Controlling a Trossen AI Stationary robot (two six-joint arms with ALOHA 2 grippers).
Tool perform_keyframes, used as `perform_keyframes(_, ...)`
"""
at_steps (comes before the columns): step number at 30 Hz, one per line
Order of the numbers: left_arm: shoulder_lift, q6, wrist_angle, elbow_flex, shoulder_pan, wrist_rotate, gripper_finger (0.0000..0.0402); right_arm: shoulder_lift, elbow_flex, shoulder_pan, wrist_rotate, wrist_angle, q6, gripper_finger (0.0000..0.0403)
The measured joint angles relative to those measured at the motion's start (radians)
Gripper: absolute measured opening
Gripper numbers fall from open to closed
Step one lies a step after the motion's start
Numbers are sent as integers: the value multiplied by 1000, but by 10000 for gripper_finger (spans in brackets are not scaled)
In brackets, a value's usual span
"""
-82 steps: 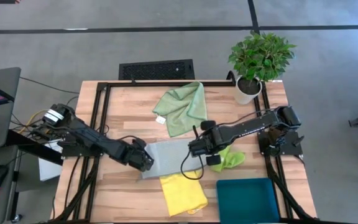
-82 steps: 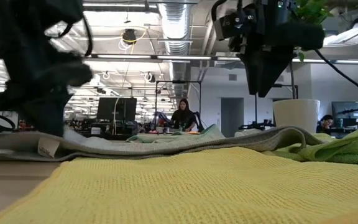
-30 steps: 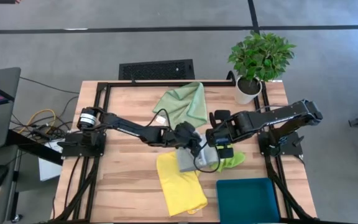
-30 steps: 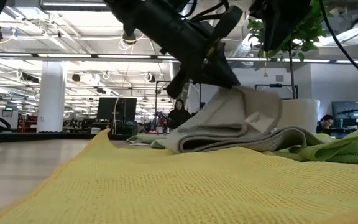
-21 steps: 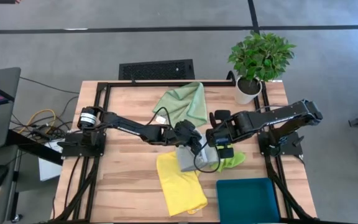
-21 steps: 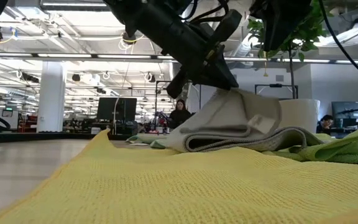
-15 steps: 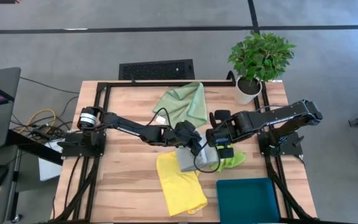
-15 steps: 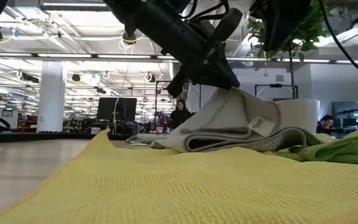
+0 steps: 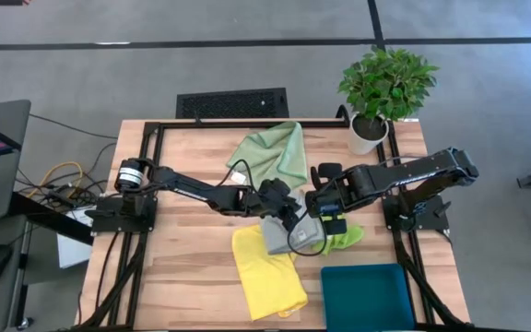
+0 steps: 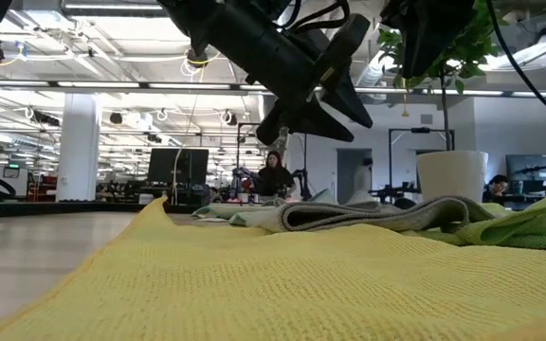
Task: Fold microfiber towels
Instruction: Fold the gray towel
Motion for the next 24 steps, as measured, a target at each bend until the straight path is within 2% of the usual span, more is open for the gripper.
perform_keyframes(8,-14,114,-136,0,0,81,160,0,0,2,-10,45,-31,128)
perform_keyframes(10,-34,124,-218,0,-3,60,160,0,0,16,-12,65,-56,128)
perform_keyframes(15,-109,142,-439,0,-26,-73,160,15,0,62,-16,68,-97,127)
perform_keyframes(17,-137,155,-505,0,-42,-79,160,22,-3,82,-21,72,-113,128)
perform_keyframes(21,-163,190,-566,-1,-69,26,160,54,-25,103,-39,128,-133,128)
perform_keyframes(24,-156,198,-564,-19,-84,37,160,54,-32,113,-37,167,-130,126)
